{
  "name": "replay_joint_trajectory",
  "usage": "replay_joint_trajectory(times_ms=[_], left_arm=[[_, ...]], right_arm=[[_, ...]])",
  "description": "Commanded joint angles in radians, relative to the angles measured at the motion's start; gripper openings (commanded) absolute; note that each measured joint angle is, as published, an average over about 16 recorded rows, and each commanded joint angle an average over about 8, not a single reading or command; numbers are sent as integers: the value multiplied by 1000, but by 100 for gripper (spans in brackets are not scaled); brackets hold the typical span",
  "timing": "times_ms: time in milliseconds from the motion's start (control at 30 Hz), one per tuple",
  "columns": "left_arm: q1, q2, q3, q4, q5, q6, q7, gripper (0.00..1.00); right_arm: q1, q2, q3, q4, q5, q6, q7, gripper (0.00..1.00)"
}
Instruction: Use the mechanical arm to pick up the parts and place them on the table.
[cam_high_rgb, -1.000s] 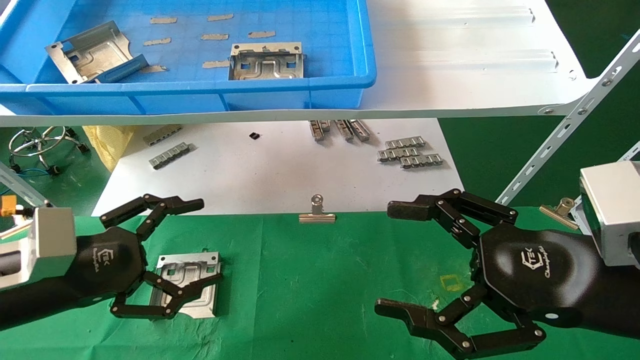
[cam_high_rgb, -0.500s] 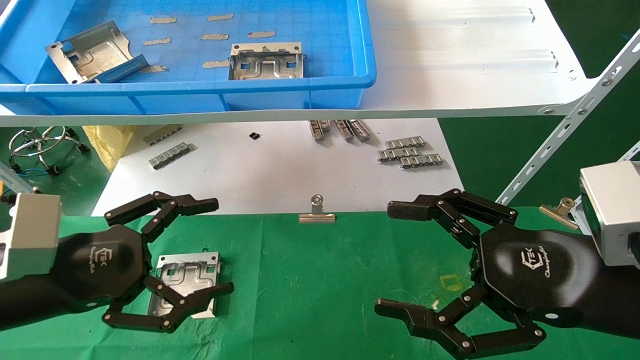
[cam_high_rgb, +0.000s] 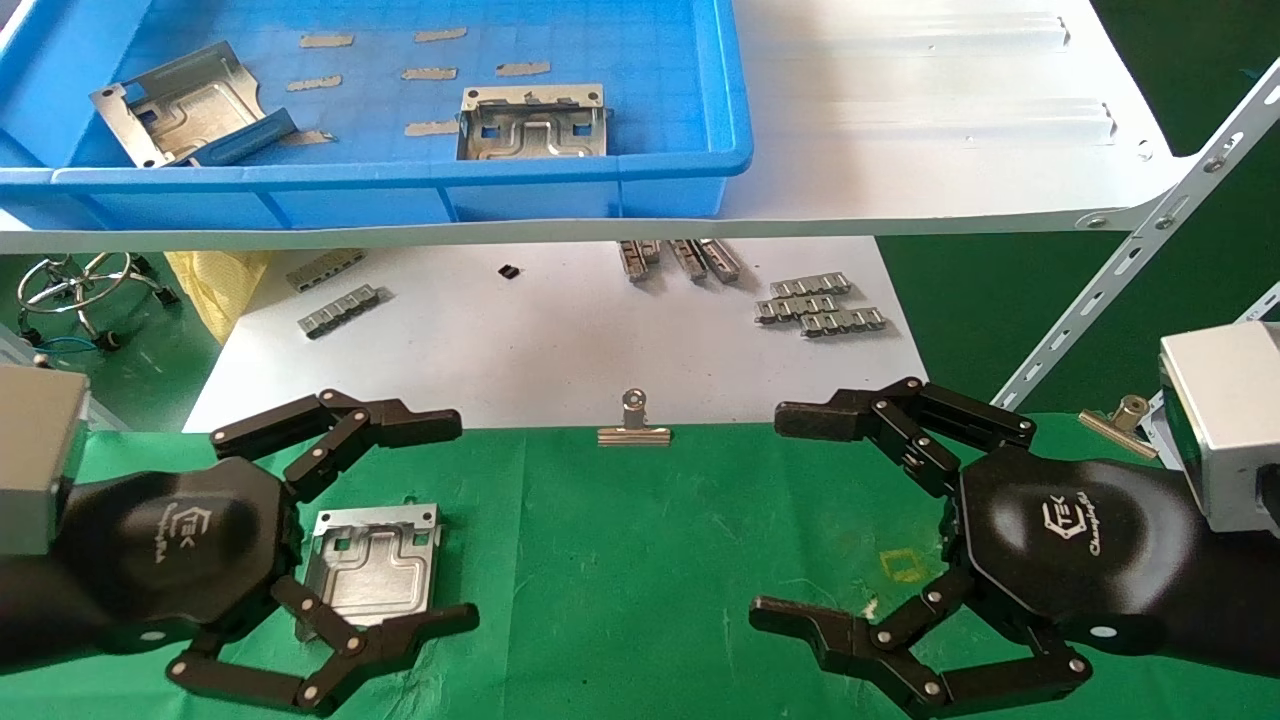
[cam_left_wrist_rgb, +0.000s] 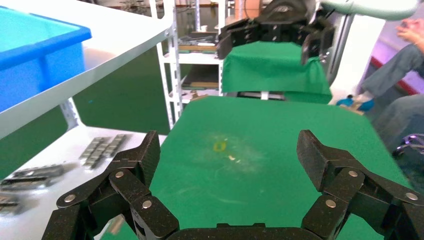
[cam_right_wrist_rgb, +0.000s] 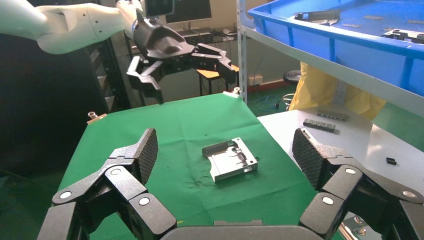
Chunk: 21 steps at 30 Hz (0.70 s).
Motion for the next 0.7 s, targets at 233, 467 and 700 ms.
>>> replay_joint_trajectory(times_ms=[233, 467, 700], left_arm=[[-6, 14, -53, -31, 22, 51, -104, 100], [-8, 21, -81, -46, 33, 79, -156, 100], [-9, 22, -83, -47, 35, 80, -155, 100]], right_arm=[[0, 0, 0, 0, 0, 0, 0, 100], [0, 0, 0, 0, 0, 0, 0, 100], [0, 0, 0, 0, 0, 0, 0, 100]])
